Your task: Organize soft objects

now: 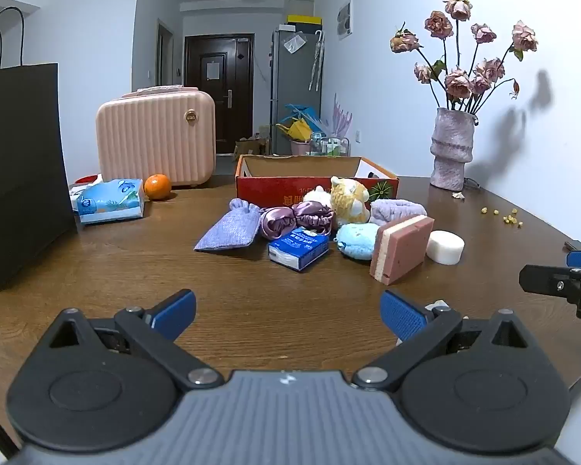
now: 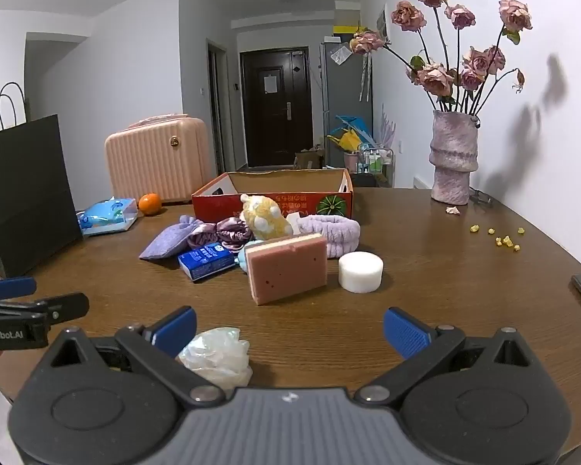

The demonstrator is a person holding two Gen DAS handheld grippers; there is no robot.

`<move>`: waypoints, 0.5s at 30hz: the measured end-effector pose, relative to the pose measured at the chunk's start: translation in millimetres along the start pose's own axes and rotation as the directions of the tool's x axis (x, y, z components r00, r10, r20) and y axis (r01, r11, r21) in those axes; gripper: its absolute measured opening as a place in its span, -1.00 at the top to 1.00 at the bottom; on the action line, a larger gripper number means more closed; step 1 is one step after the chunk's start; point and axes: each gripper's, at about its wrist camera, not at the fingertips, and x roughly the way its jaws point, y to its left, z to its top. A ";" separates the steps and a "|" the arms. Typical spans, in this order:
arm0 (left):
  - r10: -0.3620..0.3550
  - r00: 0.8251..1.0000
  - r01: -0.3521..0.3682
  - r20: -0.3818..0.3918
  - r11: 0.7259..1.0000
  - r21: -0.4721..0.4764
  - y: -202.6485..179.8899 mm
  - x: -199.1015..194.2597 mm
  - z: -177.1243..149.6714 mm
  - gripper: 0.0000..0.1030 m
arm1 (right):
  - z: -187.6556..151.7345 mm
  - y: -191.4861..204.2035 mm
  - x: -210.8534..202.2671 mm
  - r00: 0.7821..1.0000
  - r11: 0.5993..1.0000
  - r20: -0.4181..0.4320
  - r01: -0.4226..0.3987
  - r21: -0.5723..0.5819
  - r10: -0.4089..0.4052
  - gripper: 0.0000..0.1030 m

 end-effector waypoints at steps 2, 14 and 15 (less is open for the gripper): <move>-0.003 1.000 0.003 0.007 1.000 -0.007 0.3 -0.3 0.0 -1.00 | 0.2 0.6 0.1 1.000 1.000 -0.001 0.002 -0.003 -0.002 -1.00; -0.007 1.000 0.007 0.005 1.000 -0.009 0.2 -0.6 0.4 -1.00 | 1.3 1.7 -0.3 1.000 1.000 0.001 0.003 -0.007 -0.003 -1.00; -0.007 1.000 0.007 0.005 1.000 -0.009 0.2 -0.6 0.4 -1.00 | 1.4 1.4 -0.2 1.000 1.000 0.001 0.003 -0.007 -0.003 -1.00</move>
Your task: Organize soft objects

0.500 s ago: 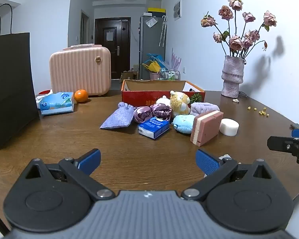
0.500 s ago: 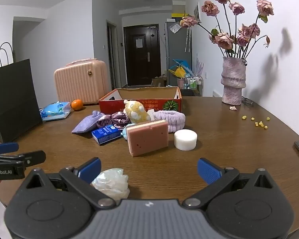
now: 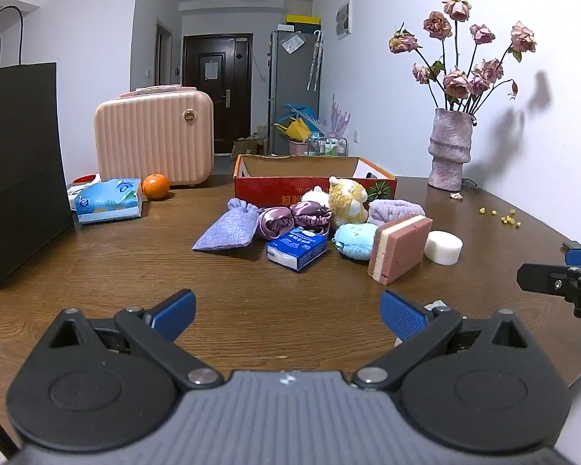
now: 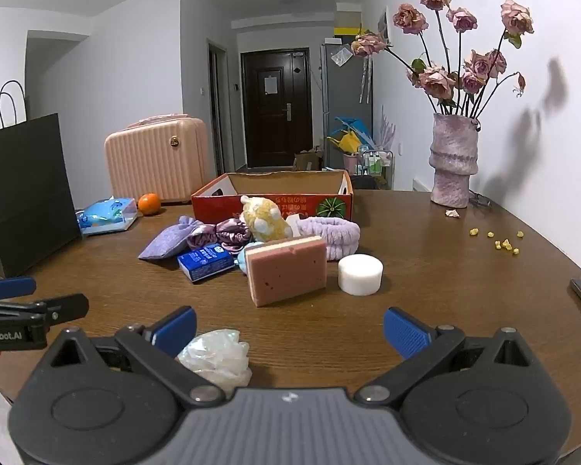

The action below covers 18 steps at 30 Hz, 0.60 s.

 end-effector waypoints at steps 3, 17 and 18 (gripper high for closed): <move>-0.002 1.000 0.002 -0.001 1.000 0.000 0.0 0.1 0.0 -1.00 | 0.7 0.3 0.1 1.000 1.000 -0.003 0.001 -0.001 -0.001 -1.00; 0.000 1.000 0.000 -0.007 1.000 0.001 -0.8 -1.5 -1.2 -1.00 | 6.0 -0.2 0.9 1.000 1.000 -0.006 0.001 -0.003 -0.001 -1.00; 0.000 1.000 0.000 -0.005 1.000 0.001 -0.5 -2.0 -1.2 -1.00 | 6.2 -0.2 0.8 1.000 1.000 -0.006 0.000 -0.003 0.000 -1.00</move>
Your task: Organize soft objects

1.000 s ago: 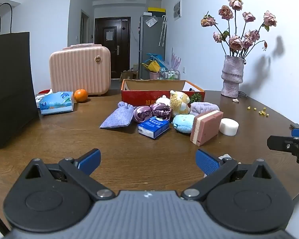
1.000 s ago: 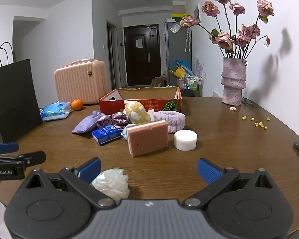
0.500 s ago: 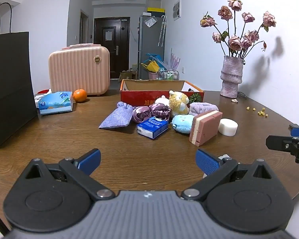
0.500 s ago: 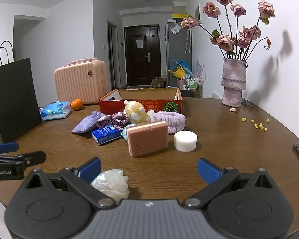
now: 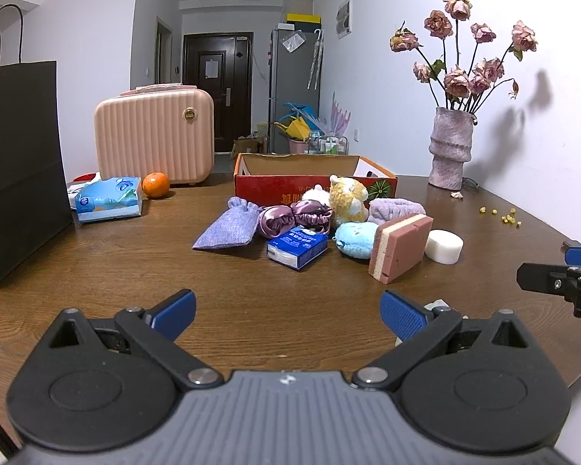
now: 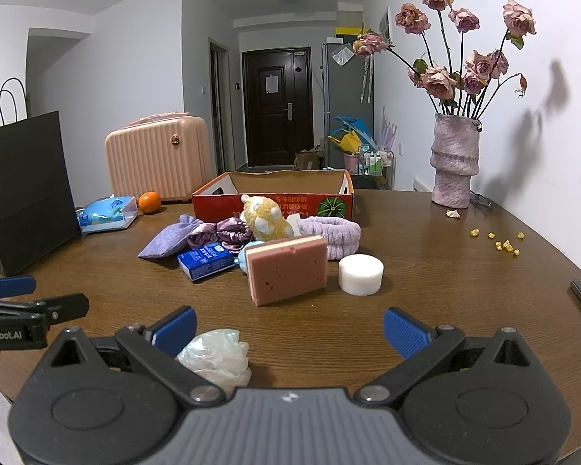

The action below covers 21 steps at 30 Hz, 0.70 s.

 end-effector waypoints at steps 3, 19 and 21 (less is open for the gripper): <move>-0.001 1.000 0.001 0.000 1.000 -0.002 0.0 2.8 0.9 -1.00 | 2.1 -0.6 0.0 1.000 1.000 -0.001 0.000 0.000 0.000 -1.00; 0.000 1.000 0.000 0.001 1.000 -0.004 1.8 3.0 0.1 -1.00 | -7.0 2.8 2.3 1.000 1.000 -0.001 0.002 -0.006 -0.002 -1.00; 0.001 1.000 -0.001 0.002 1.000 -0.004 2.8 3.2 -0.5 -1.00 | -7.0 2.8 2.2 1.000 1.000 -0.001 0.002 -0.006 -0.002 -1.00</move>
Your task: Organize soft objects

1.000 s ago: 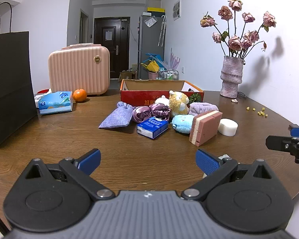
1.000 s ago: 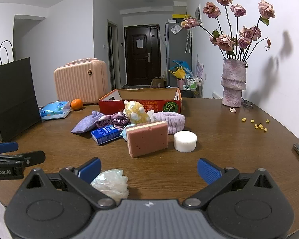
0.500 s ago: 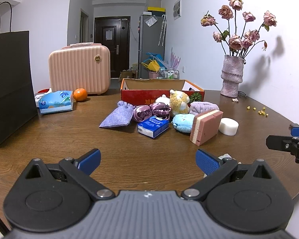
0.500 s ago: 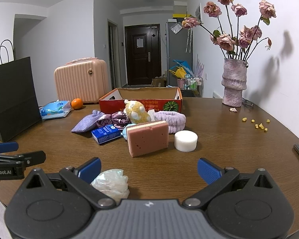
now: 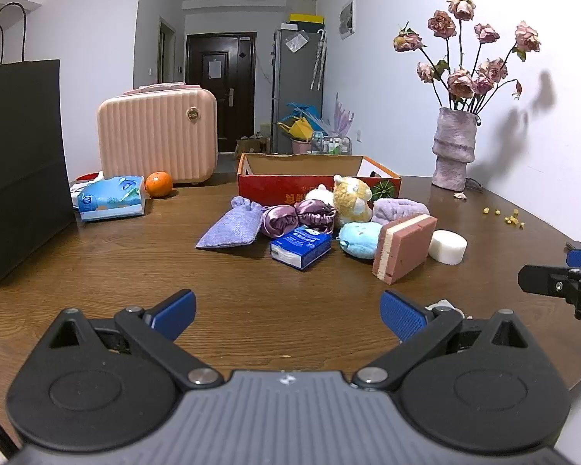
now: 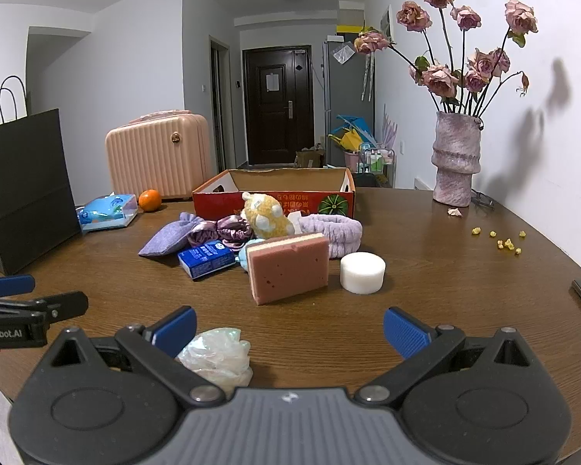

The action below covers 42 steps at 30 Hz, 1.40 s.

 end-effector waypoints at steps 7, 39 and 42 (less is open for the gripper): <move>0.001 1.000 -0.001 0.001 1.000 -0.003 1.4 1.2 -1.5 -1.00 | 0.3 -0.1 -0.1 1.000 1.000 0.000 0.000 0.000 0.000 -1.00; 0.002 1.000 -0.002 -0.005 1.000 -0.011 3.0 2.3 -0.3 -1.00 | -1.3 1.4 9.0 1.000 1.000 -0.012 -0.004 -0.011 0.004 -1.00; 0.002 1.000 -0.002 -0.011 1.000 -0.013 3.2 4.7 -0.7 -1.00 | -0.8 2.1 11.7 1.000 1.000 -0.017 -0.008 -0.015 0.008 -1.00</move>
